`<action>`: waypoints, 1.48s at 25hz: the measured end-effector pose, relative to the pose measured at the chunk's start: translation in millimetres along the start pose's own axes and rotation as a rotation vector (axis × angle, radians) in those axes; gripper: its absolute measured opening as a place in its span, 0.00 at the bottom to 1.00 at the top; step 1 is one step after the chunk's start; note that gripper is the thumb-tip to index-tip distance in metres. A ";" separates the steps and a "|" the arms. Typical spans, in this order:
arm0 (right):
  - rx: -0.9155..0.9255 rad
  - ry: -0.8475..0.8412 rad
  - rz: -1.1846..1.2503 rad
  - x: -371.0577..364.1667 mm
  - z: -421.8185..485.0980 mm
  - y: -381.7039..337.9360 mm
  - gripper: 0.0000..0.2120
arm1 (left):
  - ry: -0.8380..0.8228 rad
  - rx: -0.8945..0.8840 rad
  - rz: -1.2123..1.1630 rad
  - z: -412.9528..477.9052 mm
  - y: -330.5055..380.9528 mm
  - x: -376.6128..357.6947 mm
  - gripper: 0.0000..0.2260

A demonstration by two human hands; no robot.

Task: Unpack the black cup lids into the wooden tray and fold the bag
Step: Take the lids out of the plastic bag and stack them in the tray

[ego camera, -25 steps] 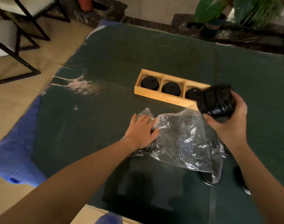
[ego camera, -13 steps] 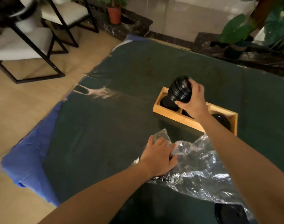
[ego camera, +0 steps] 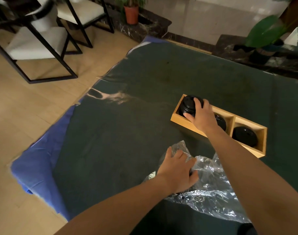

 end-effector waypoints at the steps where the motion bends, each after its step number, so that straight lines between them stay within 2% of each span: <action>1: 0.021 0.015 -0.069 1.6 0.0 -1.2 0.34 | 0.003 0.000 0.004 -0.1 -0.1 0.1 0.25; 5: 0.055 0.073 -0.139 9.8 -1.1 -3.3 0.29 | 0.001 -0.006 0.019 -1.9 1.9 -0.8 0.26; 8: 0.031 0.019 -0.098 7.9 2.9 -4.7 0.26 | 0.007 0.000 0.022 -2.7 0.0 -2.0 0.26; 13: -0.030 0.004 0.006 33.0 6.5 -5.5 0.32 | 0.017 -0.002 0.008 -6.9 -1.3 -1.4 0.28; 16: -0.033 0.085 0.075 78.9 3.4 -0.6 0.32 | 0.024 0.003 -0.011 -12.3 -2.4 0.7 0.29; 19: 0.056 0.217 0.105 148.1 -13.0 5.3 0.29 | 0.028 -0.002 0.002 -17.9 -1.0 3.4 0.28; 24: 0.143 0.364 0.186 228.1 -117.0 27.6 0.24 | 0.040 -0.002 0.019 -24.1 2.2 4.8 0.31; 26: 0.093 0.413 0.230 235.9 -178.0 46.2 0.21 | 0.062 0.005 0.008 -25.6 2.2 5.7 0.32; 29: -0.078 0.440 0.246 218.7 -263.9 84.8 0.17 | 0.088 0.008 -0.001 -28.2 1.3 6.2 0.31; 31: -0.140 0.384 0.248 192.0 -304.4 100.7 0.13 | 0.124 0.008 -0.024 -29.9 1.4 8.9 0.30; 33: -0.076 0.243 0.245 160.5 -323.6 95.6 0.12 | 0.163 0.000 -0.050 -32.6 1.6 11.9 0.28; 35: 0.040 0.045 0.244 126.2 -326.3 79.8 0.17 | 0.189 -0.011 -0.079 -36.3 0.2 14.0 0.26; 37: 0.118 -0.109 0.273 99.5 -316.9 61.9 0.31 | 0.207 -0.016 -0.101 -40.2 -2.2 15.9 0.26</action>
Point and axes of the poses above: each hand's wrist, its own z-axis towards the middle knuckle, its own x-axis out of the back of the hand, y = z × x, the point moved 9 cm from there along z, towards the middle knuckle, and after that the axes turned 11 degrees about y, right-handed, at the moved point
